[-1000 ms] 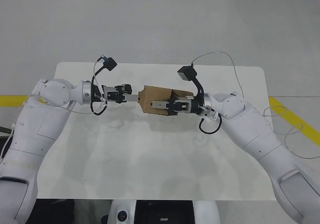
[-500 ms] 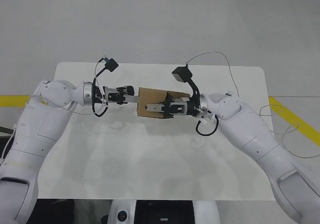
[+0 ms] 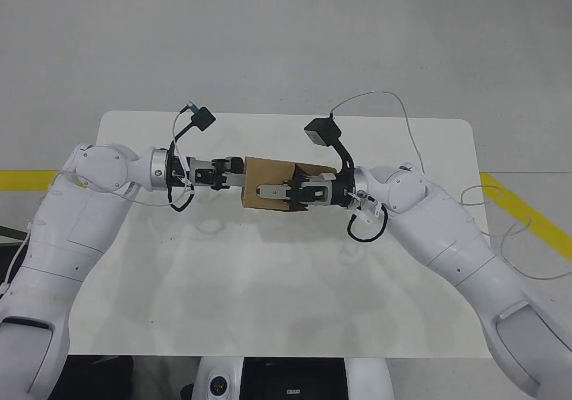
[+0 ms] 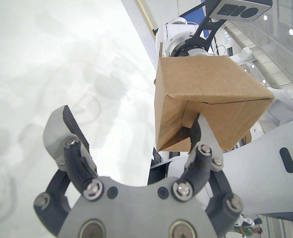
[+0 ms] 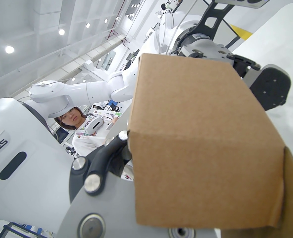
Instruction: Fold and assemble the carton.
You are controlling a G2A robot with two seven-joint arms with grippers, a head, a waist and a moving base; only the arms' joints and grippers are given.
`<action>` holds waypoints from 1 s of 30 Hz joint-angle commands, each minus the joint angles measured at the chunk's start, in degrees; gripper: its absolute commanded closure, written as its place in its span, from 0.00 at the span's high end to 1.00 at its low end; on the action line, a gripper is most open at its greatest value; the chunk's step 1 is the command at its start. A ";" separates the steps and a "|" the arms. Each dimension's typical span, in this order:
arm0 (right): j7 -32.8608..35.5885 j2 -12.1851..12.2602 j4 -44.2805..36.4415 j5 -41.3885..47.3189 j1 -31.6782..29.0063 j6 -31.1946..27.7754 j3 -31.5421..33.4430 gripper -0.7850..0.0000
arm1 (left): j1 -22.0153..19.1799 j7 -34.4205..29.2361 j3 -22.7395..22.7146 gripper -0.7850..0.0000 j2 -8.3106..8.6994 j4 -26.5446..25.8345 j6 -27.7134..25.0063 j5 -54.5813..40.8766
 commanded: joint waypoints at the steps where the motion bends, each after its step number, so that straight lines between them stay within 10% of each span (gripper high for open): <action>1: -0.05 -0.01 0.06 0.03 0.07 -0.05 -0.10 0.00 | -0.04 0.01 0.14 1.00 -0.05 -0.06 0.04 -0.04; 30: 7.54 0.67 6.32 4.06 -0.65 7.54 -1.09 0.00 | -0.64 5.23 -1.14 1.00 0.31 1.06 -3.44 8.09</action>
